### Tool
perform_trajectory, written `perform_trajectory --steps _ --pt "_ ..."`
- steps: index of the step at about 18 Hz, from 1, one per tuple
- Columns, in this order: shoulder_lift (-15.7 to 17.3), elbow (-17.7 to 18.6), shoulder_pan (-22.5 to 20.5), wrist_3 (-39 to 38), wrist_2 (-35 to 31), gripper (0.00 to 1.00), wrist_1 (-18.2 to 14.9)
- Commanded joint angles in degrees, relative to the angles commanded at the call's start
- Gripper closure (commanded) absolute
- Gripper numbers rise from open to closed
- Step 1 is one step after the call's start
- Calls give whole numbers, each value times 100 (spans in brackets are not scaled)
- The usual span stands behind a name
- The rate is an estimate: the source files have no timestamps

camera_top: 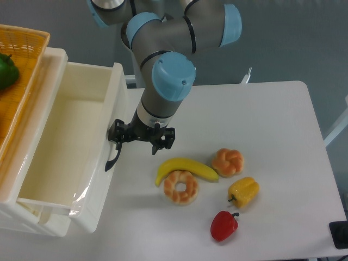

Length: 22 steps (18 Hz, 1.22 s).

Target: Slide the top white drawer open

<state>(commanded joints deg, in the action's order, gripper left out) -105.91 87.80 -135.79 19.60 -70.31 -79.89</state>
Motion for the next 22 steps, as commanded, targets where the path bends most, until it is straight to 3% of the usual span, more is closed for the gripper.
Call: perform_trajectory --steps 7,22 --pt "18 9 -132 9 79 0 -158" --pt "18 -175 -369 35 88 0 -88"
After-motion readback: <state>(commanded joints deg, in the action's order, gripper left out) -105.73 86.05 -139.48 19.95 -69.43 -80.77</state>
